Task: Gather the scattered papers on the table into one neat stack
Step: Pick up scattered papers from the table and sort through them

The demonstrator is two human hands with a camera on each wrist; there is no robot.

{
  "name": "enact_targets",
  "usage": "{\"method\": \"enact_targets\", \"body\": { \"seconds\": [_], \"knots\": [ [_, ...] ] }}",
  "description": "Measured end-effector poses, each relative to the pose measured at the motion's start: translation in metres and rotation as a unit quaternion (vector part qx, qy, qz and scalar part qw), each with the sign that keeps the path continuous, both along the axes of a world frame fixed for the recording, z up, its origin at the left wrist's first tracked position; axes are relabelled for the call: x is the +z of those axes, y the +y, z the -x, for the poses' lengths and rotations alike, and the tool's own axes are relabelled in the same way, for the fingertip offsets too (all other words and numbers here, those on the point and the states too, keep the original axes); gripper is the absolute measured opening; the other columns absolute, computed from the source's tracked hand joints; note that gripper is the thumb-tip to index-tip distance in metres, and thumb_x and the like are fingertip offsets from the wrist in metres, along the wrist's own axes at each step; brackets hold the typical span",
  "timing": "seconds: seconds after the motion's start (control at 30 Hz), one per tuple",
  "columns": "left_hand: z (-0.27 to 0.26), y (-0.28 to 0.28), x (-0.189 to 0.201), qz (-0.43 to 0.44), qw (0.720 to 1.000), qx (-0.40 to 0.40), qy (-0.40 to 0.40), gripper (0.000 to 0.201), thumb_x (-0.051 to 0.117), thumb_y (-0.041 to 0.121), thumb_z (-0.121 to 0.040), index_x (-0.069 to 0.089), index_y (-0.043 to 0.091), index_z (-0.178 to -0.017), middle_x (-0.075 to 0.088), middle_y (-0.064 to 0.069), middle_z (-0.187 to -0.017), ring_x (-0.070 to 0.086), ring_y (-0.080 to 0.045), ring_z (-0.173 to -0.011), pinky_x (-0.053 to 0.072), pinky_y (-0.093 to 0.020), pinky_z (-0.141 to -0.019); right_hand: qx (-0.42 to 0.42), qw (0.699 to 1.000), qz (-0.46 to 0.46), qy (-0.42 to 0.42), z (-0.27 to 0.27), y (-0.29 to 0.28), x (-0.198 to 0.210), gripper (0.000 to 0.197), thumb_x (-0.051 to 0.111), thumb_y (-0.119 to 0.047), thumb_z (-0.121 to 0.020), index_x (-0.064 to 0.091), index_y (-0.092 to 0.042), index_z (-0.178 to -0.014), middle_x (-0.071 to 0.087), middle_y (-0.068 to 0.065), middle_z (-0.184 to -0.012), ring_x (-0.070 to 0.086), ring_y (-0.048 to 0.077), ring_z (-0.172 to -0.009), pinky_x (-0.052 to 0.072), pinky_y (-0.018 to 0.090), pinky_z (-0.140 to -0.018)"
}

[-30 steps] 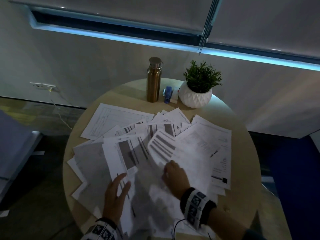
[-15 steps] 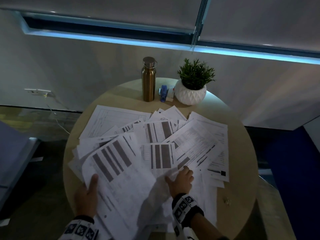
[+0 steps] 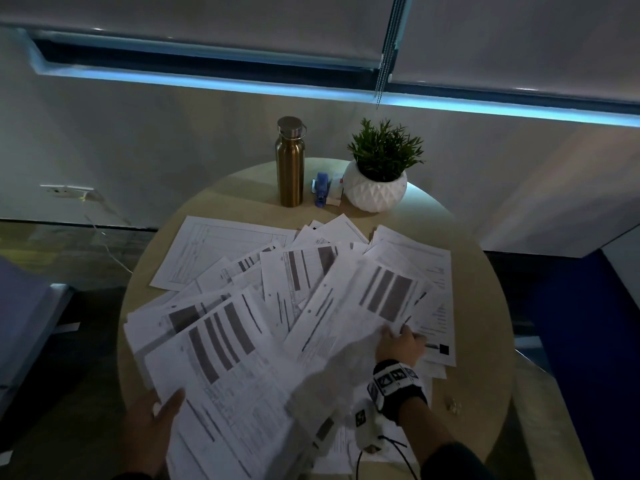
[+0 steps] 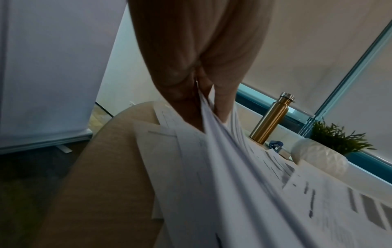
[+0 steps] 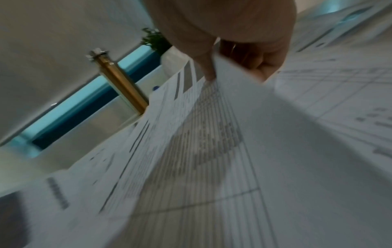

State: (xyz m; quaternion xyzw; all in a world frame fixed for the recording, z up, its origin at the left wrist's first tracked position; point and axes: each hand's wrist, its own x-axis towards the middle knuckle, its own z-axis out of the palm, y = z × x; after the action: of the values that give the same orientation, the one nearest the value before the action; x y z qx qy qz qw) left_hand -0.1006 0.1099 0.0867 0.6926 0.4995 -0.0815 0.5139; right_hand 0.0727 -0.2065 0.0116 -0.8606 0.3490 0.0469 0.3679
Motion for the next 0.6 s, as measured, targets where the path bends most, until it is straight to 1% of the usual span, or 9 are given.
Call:
{"method": "enact_targets", "body": {
  "seconds": [0.07,0.1,0.17,0.23,0.33,0.4,0.47,0.53,0.6],
  "knots": [
    [-0.001,0.001,-0.002,-0.028,0.999,0.029,0.002,0.043,0.053,0.026,-0.091,0.051,-0.005,-0.121,0.052,-0.031,-0.125,0.051,-0.042,-0.106,0.034,-0.051,-0.1,-0.059,0.997,0.002,0.044,-0.008,-0.008,0.002,0.03,0.056,-0.024,-0.09,0.057,-0.001,-0.109,0.03,0.027,-0.138,0.032,0.042,-0.124,0.037,0.05,-0.098],
    [-0.002,0.0,0.0,-0.036,0.999,0.036,0.001,0.045,0.052,0.028,-0.091,0.049,-0.004,-0.123,0.051,-0.031,-0.127,0.049,-0.045,-0.113,0.033,-0.05,-0.1,-0.08,0.995,-0.011,0.051,-0.013,-0.009,0.002,0.032,0.058,-0.023,-0.088,0.057,0.001,-0.109,0.029,0.027,-0.139,0.032,0.042,-0.123,0.036,0.049,-0.098],
    [-0.004,-0.001,0.001,-0.057,0.998,0.036,-0.01,0.049,0.051,0.031,-0.091,0.044,0.002,-0.13,0.05,-0.029,-0.131,0.046,-0.045,-0.119,0.034,-0.052,-0.103,-0.11,0.992,-0.056,0.037,-0.02,-0.009,0.005,0.035,0.063,-0.018,-0.084,0.054,0.001,-0.111,0.038,0.027,-0.134,0.041,0.04,-0.118,0.039,0.044,-0.094],
    [-0.006,-0.001,0.004,-0.088,0.995,0.031,-0.036,0.053,0.053,0.029,-0.089,0.037,0.006,-0.134,0.046,-0.027,-0.135,0.043,-0.045,-0.123,0.032,-0.057,-0.104,-0.156,0.979,-0.126,-0.016,-0.028,-0.01,0.008,0.044,0.065,-0.009,-0.081,0.043,0.0,-0.119,0.046,0.023,-0.131,0.048,0.036,-0.115,0.041,0.036,-0.089],
    [-0.009,-0.001,0.009,-0.13,0.987,0.041,-0.089,0.059,0.061,0.011,-0.085,0.033,0.01,-0.137,0.039,-0.022,-0.141,0.038,-0.042,-0.129,0.031,-0.06,-0.103,-0.198,0.951,-0.236,-0.022,-0.033,-0.022,0.013,0.051,0.053,-0.007,-0.091,0.031,0.001,-0.136,0.041,0.021,-0.14,0.044,0.036,-0.125,0.039,0.038,-0.099],
    [-0.011,0.0,0.005,-0.15,0.982,0.008,-0.113,0.06,0.059,0.005,-0.084,0.033,0.019,-0.137,0.037,-0.016,-0.144,0.037,-0.038,-0.13,0.031,-0.061,-0.103,-0.147,0.969,-0.198,-0.018,-0.034,-0.028,0.011,0.039,0.057,-0.007,-0.087,0.048,0.003,-0.124,0.055,0.025,-0.127,0.054,0.038,-0.113,0.044,0.036,-0.089],
    [-0.011,0.002,-0.002,-0.15,0.982,-0.053,-0.096,0.046,0.052,0.009,-0.089,0.042,0.032,-0.129,0.038,-0.012,-0.143,0.041,-0.035,-0.127,0.033,-0.06,-0.103,-0.105,0.982,-0.147,-0.055,-0.034,-0.03,0.012,0.021,0.058,-0.009,-0.084,0.061,0.002,-0.102,0.066,0.02,-0.102,0.06,0.034,-0.093,0.045,0.034,-0.078],
    [-0.01,0.006,-0.01,-0.133,0.986,-0.068,-0.076,0.03,0.044,0.013,-0.093,0.054,0.031,-0.116,0.044,-0.013,-0.138,0.046,-0.034,-0.121,0.036,-0.058,-0.102,-0.103,0.98,-0.123,-0.12,-0.033,-0.03,0.018,0.006,0.056,-0.007,-0.085,0.06,-0.002,-0.085,0.062,0.015,-0.086,0.06,0.035,-0.087,0.043,0.034,-0.075],
    [-0.012,0.005,-0.005,-0.129,0.986,-0.045,-0.097,0.023,0.045,0.014,-0.093,0.058,0.025,-0.11,0.051,-0.013,-0.13,0.051,-0.032,-0.113,0.04,-0.054,-0.099,-0.113,0.967,-0.152,-0.172,-0.03,-0.033,0.028,0.007,0.058,-0.01,-0.085,0.057,-0.008,-0.078,0.061,0.014,-0.083,0.062,0.036,-0.085,0.047,0.036,-0.075]
  ]
}}
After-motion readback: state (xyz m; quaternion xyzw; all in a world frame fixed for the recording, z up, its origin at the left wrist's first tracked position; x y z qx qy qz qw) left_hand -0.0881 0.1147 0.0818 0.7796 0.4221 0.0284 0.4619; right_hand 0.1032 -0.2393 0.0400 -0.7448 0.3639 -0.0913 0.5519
